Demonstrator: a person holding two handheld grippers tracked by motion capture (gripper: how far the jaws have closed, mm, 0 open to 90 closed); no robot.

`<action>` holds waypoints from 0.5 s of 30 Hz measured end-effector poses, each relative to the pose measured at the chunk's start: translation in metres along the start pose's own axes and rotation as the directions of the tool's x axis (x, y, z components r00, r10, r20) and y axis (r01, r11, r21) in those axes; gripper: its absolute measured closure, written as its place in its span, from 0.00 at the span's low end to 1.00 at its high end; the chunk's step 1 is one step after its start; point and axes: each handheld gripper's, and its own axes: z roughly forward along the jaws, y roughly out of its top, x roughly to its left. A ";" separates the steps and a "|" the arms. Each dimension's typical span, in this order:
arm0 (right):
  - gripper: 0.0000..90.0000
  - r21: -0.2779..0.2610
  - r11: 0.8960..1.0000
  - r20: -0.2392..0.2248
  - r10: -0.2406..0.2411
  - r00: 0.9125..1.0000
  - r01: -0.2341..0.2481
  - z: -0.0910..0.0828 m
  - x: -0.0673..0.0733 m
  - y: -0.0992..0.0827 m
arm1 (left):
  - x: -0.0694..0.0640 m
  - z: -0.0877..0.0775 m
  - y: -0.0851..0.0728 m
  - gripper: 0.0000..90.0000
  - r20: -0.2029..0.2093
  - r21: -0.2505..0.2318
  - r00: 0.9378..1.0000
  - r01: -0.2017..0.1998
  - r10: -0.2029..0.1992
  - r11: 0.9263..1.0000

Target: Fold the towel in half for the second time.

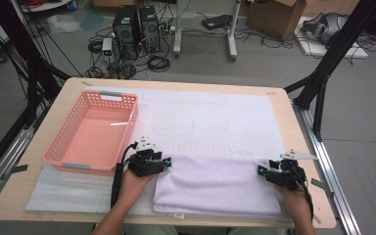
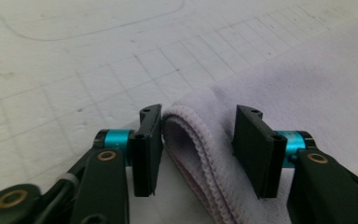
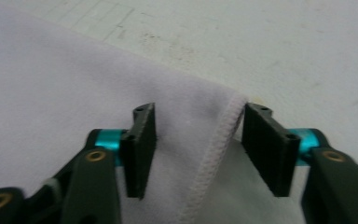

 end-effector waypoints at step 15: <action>0.89 -0.030 0.999 -0.053 0.011 0.999 -0.013 -0.004 -0.002 0.007 | 0.002 -0.002 0.008 0.85 0.035 -0.043 0.998 0.058 -0.057 0.997</action>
